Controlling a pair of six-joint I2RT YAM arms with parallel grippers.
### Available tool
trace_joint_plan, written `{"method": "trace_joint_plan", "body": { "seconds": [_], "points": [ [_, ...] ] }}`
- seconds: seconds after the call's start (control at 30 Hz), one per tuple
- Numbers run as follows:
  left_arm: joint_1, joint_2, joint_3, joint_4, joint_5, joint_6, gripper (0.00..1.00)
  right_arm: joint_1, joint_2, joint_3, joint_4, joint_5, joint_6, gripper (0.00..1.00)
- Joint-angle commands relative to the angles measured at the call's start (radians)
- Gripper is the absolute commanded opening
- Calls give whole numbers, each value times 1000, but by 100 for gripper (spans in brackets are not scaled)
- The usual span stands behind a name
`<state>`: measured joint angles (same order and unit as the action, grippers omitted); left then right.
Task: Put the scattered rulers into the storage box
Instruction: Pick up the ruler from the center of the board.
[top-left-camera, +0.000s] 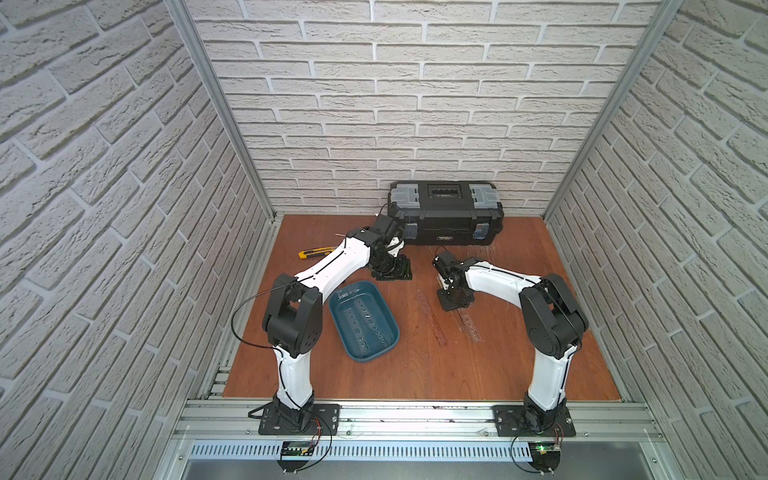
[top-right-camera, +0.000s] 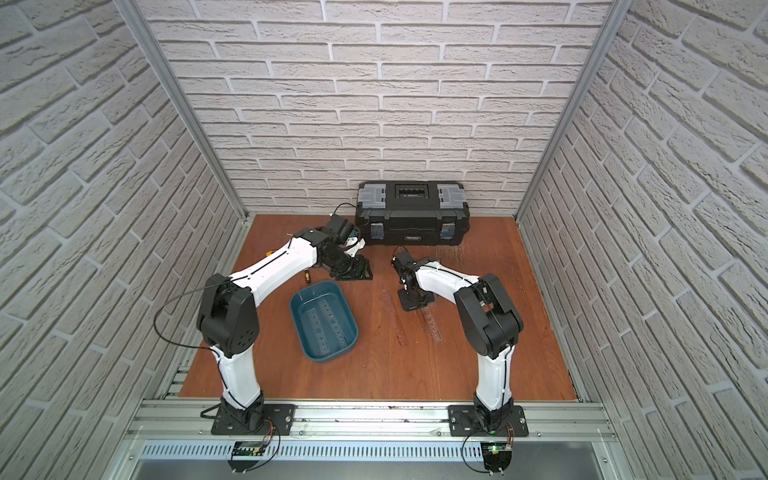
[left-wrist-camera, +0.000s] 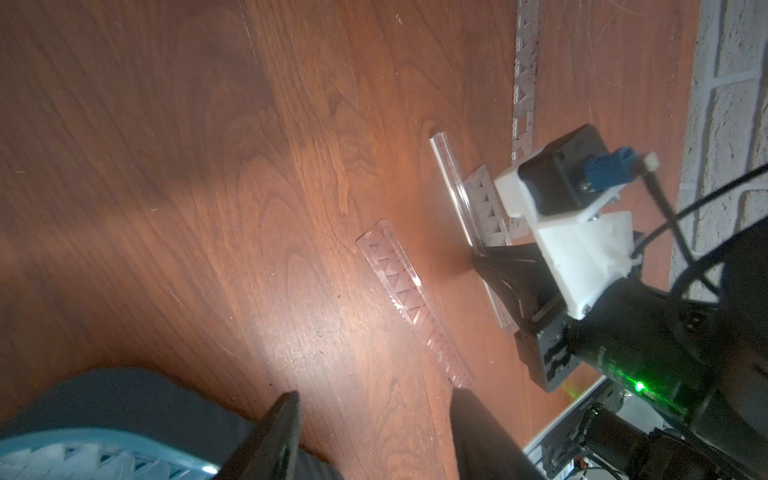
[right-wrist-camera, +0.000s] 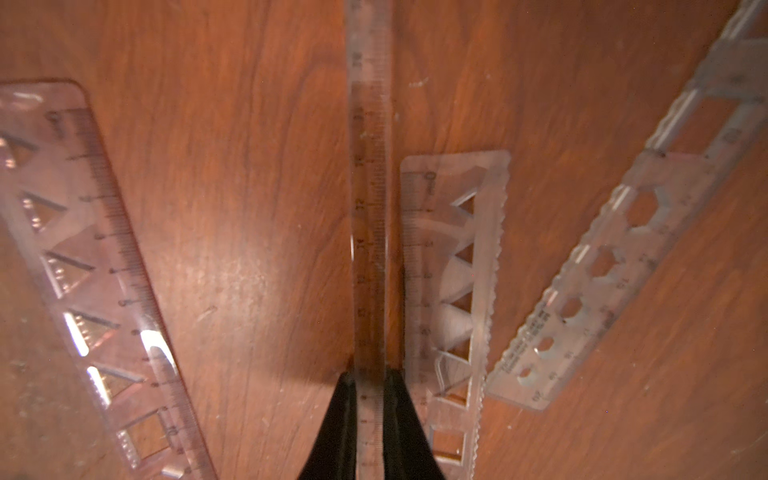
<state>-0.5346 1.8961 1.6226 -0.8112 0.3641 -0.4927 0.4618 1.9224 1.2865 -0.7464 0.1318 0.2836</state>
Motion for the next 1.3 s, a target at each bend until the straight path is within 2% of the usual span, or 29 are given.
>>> {"method": "trace_joint_plan", "body": {
  "seconds": [0.0, 0.33, 0.4, 0.57, 0.73, 1.03, 1.27],
  "points": [
    [11, -62, -21, 3, 5, 3, 62, -5, -20, 4, 4, -20, 6, 13],
    [20, -132, -90, 9, -6, 0, 62, -5, 28, -5, 26, -55, 27, 22],
    [23, -148, -109, 9, -10, -1, 62, -5, 31, -7, 32, -65, 31, 19],
    [36, -189, -146, 15, -17, -5, 62, -5, -8, -10, 30, -82, 42, 4],
    [62, -241, -174, 21, -24, -10, 62, 7, -89, 12, -5, -103, 52, 2],
    [134, -353, -248, 20, -31, -13, 62, 115, -196, 138, -92, -146, 93, 2],
    [200, -448, -304, 8, -43, -13, 63, 247, -161, 285, -120, -191, 148, 2]
  ]
}}
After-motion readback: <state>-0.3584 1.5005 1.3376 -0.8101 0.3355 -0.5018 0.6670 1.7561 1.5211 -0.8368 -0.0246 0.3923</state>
